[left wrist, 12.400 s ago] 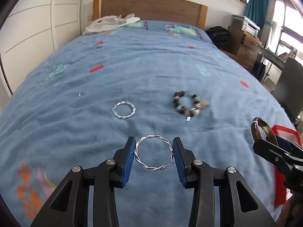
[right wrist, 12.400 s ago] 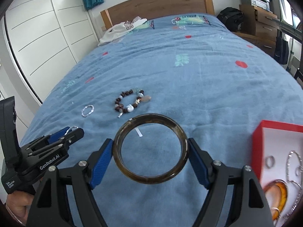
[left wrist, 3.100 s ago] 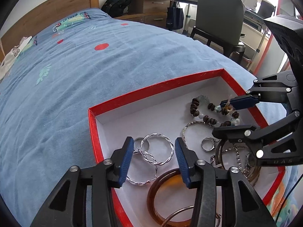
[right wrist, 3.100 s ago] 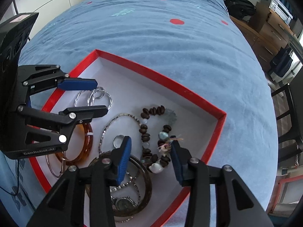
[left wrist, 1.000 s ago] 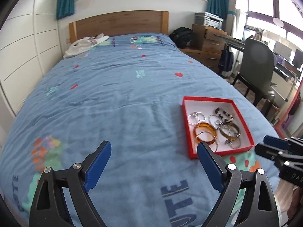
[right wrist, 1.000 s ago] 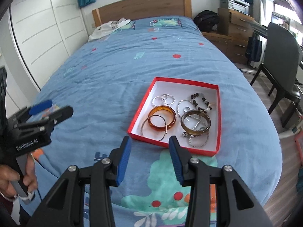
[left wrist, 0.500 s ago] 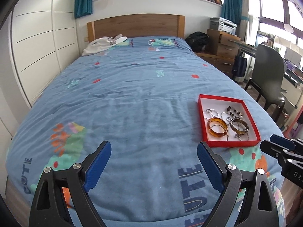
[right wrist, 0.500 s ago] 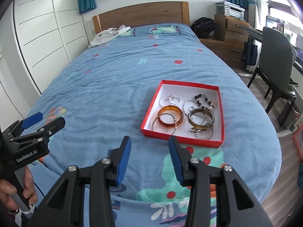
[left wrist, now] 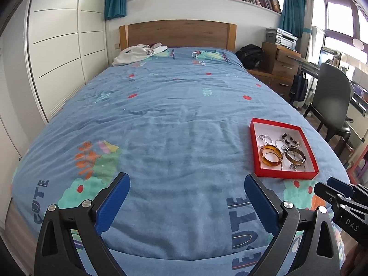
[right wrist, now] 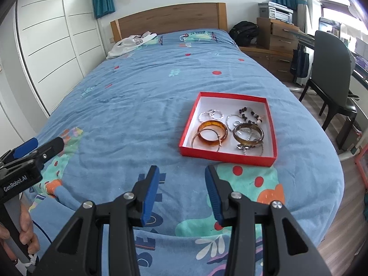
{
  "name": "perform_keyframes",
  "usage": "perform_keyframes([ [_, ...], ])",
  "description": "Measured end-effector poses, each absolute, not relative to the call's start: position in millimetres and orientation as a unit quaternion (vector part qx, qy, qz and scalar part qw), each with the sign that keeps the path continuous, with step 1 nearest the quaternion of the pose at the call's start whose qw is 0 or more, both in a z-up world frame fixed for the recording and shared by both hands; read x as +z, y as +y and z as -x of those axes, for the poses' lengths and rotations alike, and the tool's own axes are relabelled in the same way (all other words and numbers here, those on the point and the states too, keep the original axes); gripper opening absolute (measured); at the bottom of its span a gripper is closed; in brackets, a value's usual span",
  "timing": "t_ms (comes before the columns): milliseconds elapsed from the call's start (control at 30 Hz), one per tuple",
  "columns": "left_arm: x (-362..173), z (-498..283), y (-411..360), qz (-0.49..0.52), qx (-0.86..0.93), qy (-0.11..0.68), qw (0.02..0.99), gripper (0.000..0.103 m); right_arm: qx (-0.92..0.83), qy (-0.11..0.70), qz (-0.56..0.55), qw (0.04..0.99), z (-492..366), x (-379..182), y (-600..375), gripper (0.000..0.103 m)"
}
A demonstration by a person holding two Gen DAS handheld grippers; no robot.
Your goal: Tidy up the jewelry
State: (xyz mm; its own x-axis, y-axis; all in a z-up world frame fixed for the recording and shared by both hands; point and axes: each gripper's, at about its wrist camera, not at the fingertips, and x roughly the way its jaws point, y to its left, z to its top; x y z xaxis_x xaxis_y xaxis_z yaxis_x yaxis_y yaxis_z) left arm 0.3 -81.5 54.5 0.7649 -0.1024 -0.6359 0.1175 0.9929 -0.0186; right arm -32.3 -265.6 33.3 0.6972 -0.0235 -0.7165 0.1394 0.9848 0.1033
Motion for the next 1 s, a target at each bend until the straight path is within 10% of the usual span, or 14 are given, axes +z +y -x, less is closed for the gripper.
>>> perform_keyframes([
  [167, 54, 1, -81, -0.010, -0.059, 0.340, 0.939, 0.099, -0.053, 0.386, -0.070, 0.918, 37, 29, -265, 0.059],
  [1000, 38, -11, -72, 0.003, -0.067, 0.361, 0.930, 0.099, -0.060, 0.405, -0.062, 0.910, 27, 8, -264, 0.065],
])
